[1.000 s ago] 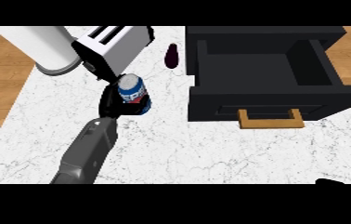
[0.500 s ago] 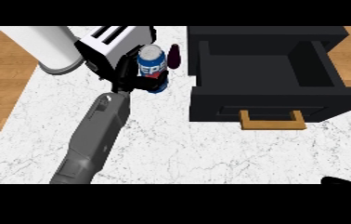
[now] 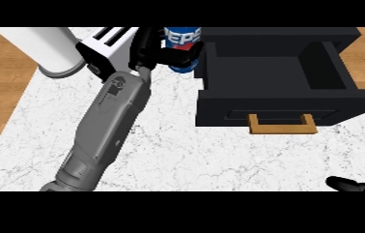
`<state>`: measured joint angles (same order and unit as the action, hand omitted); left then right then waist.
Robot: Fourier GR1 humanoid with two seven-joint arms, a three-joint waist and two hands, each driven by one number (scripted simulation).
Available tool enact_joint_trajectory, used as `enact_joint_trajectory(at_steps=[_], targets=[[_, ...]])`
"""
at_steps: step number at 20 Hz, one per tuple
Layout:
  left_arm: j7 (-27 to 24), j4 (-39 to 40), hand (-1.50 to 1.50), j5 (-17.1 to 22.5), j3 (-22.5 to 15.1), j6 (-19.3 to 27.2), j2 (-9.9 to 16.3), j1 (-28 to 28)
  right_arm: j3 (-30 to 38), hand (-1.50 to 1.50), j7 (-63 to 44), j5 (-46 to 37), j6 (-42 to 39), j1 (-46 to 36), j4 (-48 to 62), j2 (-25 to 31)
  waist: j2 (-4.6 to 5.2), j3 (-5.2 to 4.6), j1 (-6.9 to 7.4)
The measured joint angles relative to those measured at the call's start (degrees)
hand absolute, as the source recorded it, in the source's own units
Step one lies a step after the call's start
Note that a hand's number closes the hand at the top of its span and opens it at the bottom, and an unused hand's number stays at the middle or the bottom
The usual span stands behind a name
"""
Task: Pick up the can, place it into the drawer and close the drawer
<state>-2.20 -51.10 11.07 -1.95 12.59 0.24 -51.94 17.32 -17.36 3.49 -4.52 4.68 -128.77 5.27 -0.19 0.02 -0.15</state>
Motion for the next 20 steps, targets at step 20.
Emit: enact_joint_trajectory(at_steps=[20], targets=[[12.86, 14.93, 1.5, 5.17, -6.48, 11.41, -0.24, -28.83, 2.53, -1.5, -2.44, 2.81, 0.03, -3.58, 0.11, 2.66, 0.59, 0.05, -2.23]])
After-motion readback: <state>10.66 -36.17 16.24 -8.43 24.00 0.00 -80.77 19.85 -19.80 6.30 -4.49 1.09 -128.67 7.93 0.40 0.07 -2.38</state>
